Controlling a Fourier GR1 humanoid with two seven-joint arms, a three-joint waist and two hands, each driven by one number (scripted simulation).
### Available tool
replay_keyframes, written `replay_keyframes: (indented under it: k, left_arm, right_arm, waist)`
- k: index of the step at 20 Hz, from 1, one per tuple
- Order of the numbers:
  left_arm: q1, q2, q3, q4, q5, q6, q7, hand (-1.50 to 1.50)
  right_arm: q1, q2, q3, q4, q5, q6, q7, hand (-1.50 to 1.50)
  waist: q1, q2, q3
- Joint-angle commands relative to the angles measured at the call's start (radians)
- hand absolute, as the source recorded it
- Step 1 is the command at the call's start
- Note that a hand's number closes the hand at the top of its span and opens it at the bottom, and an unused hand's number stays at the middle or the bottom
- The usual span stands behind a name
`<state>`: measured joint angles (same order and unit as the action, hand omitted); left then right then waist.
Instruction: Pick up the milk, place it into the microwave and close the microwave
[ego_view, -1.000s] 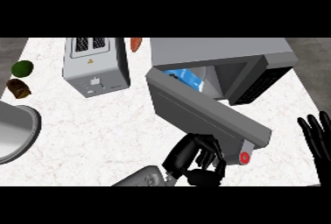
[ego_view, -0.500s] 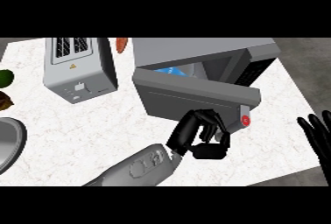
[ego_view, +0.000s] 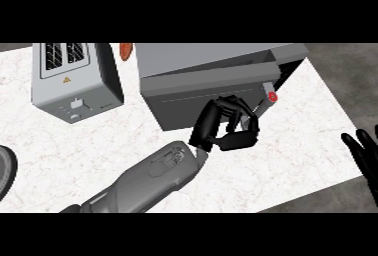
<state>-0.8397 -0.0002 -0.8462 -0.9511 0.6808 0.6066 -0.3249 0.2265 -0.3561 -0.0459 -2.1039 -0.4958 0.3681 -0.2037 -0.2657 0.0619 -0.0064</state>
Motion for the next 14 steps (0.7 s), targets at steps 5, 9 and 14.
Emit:
replay_keyframes:
  k: [5, 9, 14]
  left_arm:
    - [-0.092, 0.0, 0.09, 0.096, 0.105, -0.015, -0.085, 1.5]
    - [-0.111, 0.0, 0.095, 0.118, 0.142, -0.019, -0.116, 1.5]
    - [-0.106, 0.0, 0.102, 0.142, 0.176, -0.037, -0.163, 1.5]
  right_arm:
    - [-0.017, -0.037, -0.012, -0.036, -0.046, 0.01, 0.045, -1.5]
    - [-0.049, -0.048, -0.028, -0.048, -0.073, 0.003, 0.057, -1.5]
    - [-0.049, -0.065, -0.044, -0.056, -0.097, 0.005, 0.073, -1.5]
  waist:
    - [-0.05, 0.018, 0.0]
    - [-0.045, 0.017, 0.002]
    - [-0.06, 0.026, 0.002]
